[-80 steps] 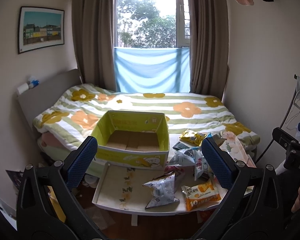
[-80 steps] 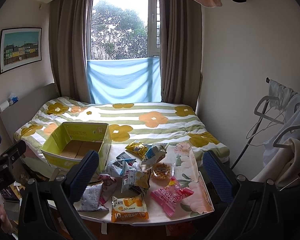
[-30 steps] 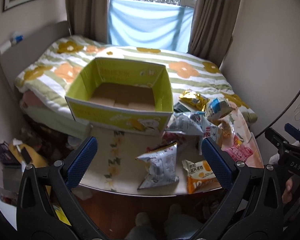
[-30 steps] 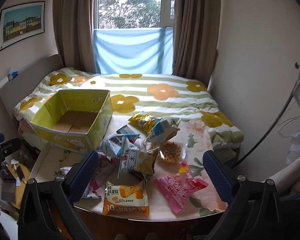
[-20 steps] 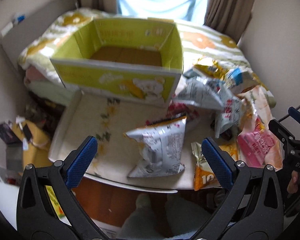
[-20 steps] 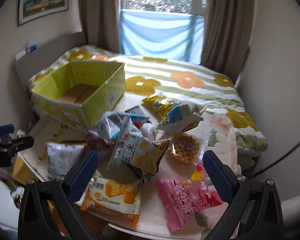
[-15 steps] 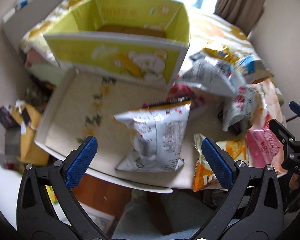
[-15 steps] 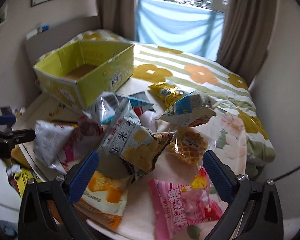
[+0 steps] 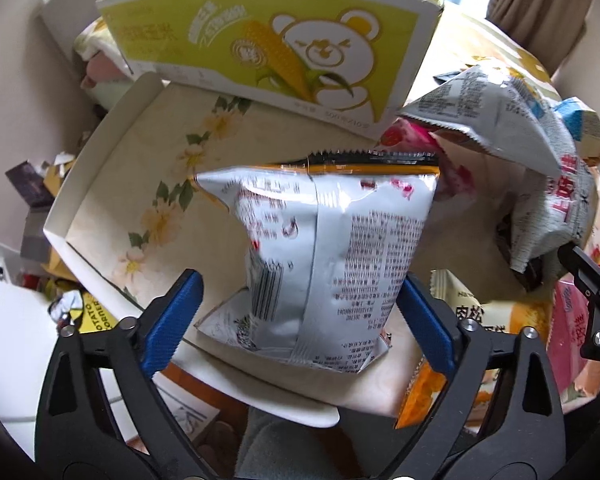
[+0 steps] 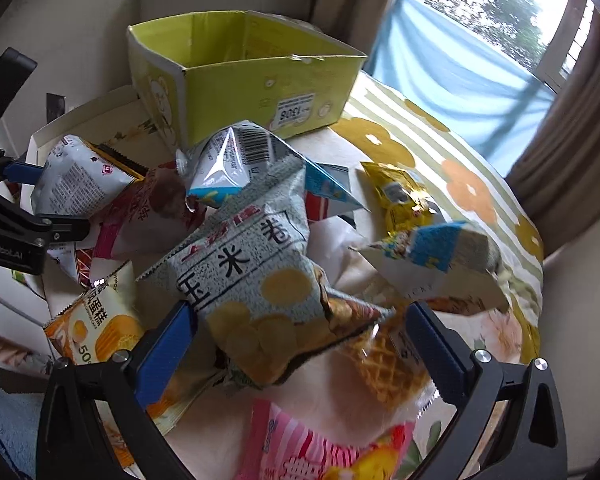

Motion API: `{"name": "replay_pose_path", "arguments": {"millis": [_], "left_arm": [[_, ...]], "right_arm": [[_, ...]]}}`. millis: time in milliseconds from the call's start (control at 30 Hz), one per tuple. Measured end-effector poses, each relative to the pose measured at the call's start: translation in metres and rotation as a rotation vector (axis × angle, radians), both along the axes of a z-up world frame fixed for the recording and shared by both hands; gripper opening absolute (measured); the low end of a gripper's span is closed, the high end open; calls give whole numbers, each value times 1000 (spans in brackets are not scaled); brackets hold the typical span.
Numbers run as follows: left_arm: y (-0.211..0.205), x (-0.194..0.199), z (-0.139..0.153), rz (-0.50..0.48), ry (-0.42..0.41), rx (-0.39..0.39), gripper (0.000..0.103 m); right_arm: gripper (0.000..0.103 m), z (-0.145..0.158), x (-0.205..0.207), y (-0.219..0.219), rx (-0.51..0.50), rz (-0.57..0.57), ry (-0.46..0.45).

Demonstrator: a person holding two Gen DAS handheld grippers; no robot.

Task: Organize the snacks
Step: 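Grasp the white chip bag with the left tool while the right tool grasps the corn-roll bag, then carry both bags into the yellow box and open both tools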

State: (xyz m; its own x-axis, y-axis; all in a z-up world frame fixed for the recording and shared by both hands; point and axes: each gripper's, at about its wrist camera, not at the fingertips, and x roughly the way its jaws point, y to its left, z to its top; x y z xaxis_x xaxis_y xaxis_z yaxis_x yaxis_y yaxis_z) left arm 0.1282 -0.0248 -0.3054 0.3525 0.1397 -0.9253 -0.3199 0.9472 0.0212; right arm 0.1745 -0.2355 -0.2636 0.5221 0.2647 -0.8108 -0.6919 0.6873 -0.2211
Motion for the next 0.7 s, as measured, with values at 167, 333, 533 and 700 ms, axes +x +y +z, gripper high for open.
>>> {"name": "replay_pose_path", "arguments": {"millis": [167,333,533,700], "left_arm": [[-4,6,-8,3,18,38,79],[-4,9,-8,8,14,66,67],[-6,9,-5,10,2,73,58],[-5,6,0,28,1,69,56]], "right_arm": [[103,-7,4,11,-39,74,-16],[103,-11,3,20,-79,159,-35],[82,-15,3,25,-74,208,1],[67,-20,2,28,-77,203,19]]}}
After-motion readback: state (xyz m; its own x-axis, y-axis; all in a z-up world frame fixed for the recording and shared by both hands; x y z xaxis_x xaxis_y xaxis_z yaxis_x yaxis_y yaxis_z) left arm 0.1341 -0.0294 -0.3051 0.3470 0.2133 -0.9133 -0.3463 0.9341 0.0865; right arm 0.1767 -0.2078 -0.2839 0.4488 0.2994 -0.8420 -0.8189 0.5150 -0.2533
